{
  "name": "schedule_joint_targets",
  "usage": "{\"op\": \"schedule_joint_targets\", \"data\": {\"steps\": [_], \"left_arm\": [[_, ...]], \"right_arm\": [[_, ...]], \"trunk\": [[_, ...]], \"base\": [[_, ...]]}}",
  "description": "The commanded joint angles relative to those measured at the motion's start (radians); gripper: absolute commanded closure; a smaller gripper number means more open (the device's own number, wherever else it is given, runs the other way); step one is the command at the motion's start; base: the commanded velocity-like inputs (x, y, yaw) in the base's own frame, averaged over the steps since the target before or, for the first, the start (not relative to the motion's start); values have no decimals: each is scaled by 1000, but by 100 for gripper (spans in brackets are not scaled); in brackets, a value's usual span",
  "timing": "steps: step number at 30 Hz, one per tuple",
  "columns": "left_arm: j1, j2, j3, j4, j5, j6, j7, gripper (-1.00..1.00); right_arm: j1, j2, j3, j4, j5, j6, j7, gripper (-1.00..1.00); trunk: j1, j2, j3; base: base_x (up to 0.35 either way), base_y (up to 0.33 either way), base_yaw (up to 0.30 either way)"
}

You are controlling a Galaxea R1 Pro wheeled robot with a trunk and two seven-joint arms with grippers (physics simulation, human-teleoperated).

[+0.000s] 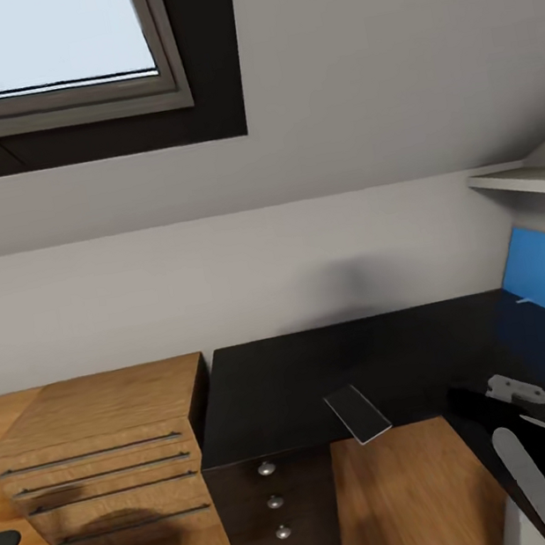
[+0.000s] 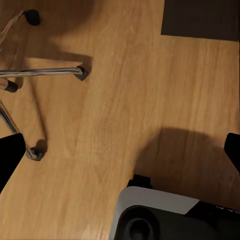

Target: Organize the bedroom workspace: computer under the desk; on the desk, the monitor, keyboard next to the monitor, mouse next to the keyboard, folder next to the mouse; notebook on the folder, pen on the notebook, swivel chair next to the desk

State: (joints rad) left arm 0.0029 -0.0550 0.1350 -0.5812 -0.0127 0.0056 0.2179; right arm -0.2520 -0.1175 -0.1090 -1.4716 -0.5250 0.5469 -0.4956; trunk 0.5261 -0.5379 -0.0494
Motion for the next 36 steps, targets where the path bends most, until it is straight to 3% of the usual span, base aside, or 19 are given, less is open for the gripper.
{"op": "schedule_joint_targets", "data": {"steps": [1,3,5,16,23,28,31,33,36], "left_arm": [[0,-1,3,-2,-2,1,0,-100],[0,-3,2,-3,-9,1,0,-100],[0,-4,0,-2,-27,0,0,-100],[0,-5,1,-3,-27,-1,1,-100],[0,-5,2,-6,-27,-28,1,-100],[0,-5,4,-6,-27,-84,0,-100],[0,-5,4,-6,-27,-93,0,-100],[0,-6,4,-5,-27,-93,1,-100],[0,-6,5,-4,-27,-93,1,-100]], "right_arm": [[-1,-3,-1,5,-16,-2,-12,100],[-1,-8,-15,20,-15,-4,-13,100],[-1,-11,-72,43,-15,-8,-9,100],[-3,-14,-82,55,-12,-10,-8,100],[-3,-14,-78,58,-9,-10,-8,100],[-3,-12,-6,87,7,-17,-8,100],[-42,-10,22,267,57,-99,-9,100],[-145,-9,26,445,114,-178,-9,100],[-224,-8,28,584,149,-228,-8,100]], "trunk": [[0,-2,-2],[0,-2,-2],[0,-2,-2],[0,-2,-2],[0,-2,-2],[0,-2,-2],[0,-2,-2],[0,-2,-2],[0,-2,-2]], "base": [[0,0,-277],[0,0,-277],[0,0,-284],[0,0,-296],[0,0,-299],[0,0,-146],[0,0,-15],[0,0,-2],[0,0,0]]}}
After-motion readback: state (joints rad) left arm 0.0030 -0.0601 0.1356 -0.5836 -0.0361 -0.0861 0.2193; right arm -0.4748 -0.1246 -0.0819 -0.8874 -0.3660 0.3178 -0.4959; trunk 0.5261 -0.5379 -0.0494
